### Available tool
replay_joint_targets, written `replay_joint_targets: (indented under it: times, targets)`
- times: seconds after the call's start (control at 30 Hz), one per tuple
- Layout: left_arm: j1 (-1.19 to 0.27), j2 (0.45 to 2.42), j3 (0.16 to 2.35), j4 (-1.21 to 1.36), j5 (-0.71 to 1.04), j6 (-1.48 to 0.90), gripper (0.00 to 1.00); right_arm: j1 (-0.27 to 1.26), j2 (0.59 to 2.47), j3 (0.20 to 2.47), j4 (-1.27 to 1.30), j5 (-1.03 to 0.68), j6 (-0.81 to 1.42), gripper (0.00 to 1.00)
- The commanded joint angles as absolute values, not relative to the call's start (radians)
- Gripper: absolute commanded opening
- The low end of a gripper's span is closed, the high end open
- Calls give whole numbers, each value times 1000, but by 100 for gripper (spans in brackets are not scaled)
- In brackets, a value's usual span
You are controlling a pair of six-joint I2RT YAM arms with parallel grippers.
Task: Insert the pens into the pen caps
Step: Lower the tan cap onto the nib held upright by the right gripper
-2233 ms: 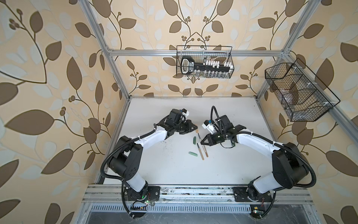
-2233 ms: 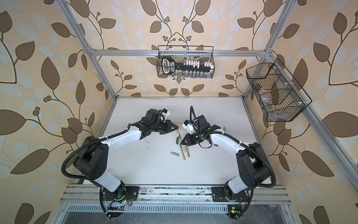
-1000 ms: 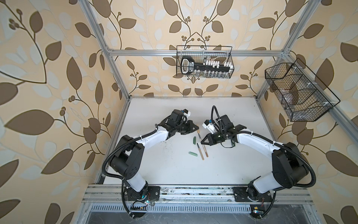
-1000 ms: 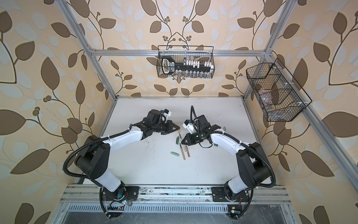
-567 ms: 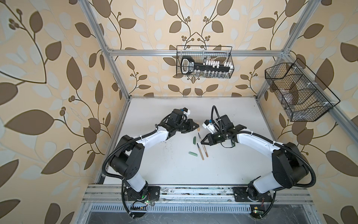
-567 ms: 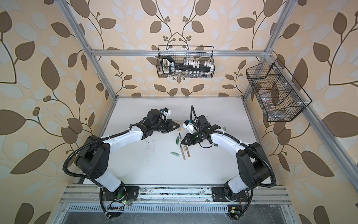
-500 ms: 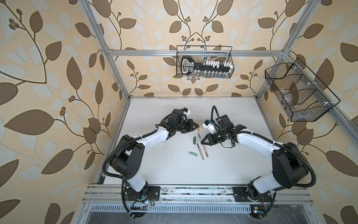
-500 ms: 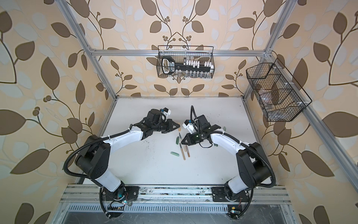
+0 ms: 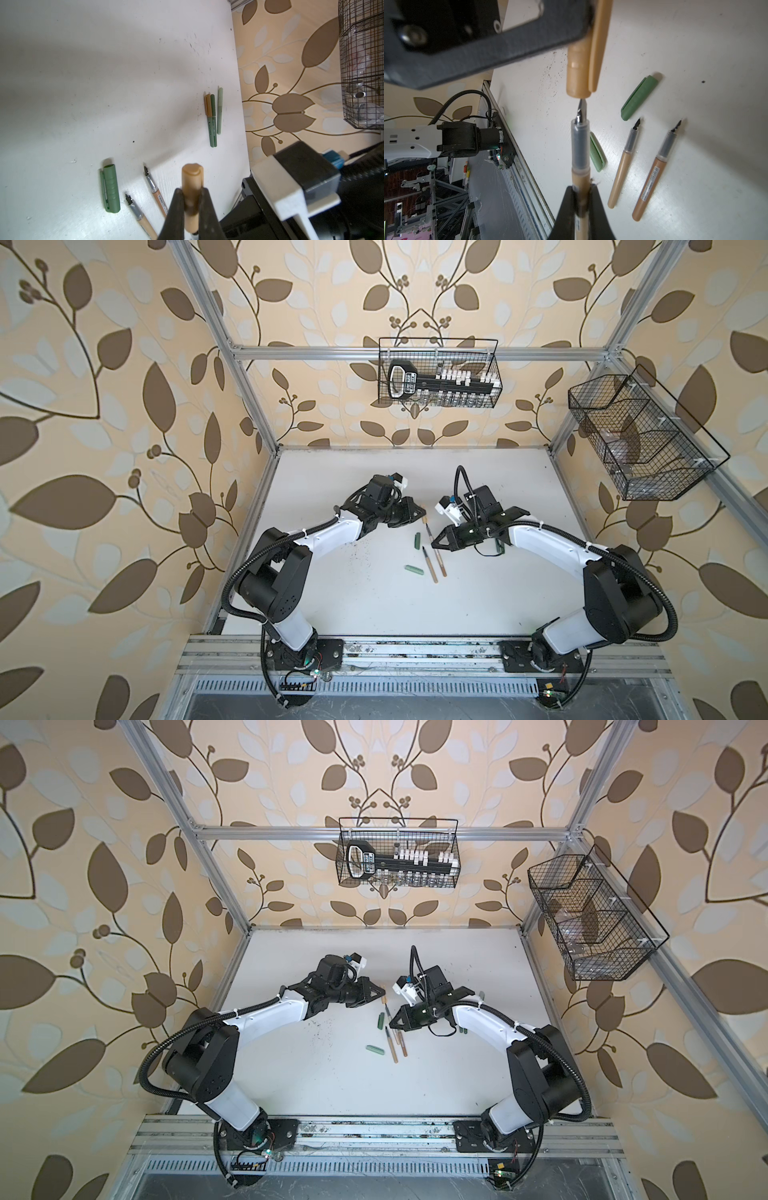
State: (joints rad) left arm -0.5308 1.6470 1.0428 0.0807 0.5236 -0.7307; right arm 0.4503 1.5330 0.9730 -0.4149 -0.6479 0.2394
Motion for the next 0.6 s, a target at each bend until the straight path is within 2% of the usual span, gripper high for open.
replay_joint_targets:
  times: [0.0, 0.57]
  targets:
    - [-537, 1628, 1038, 97, 529, -703, 0, 449, 1530, 993, -415, -663, 231, 4]
    - [-578, 1645, 1049, 120, 566, -719, 0, 445, 1523, 1001, -405, -655, 239, 4]
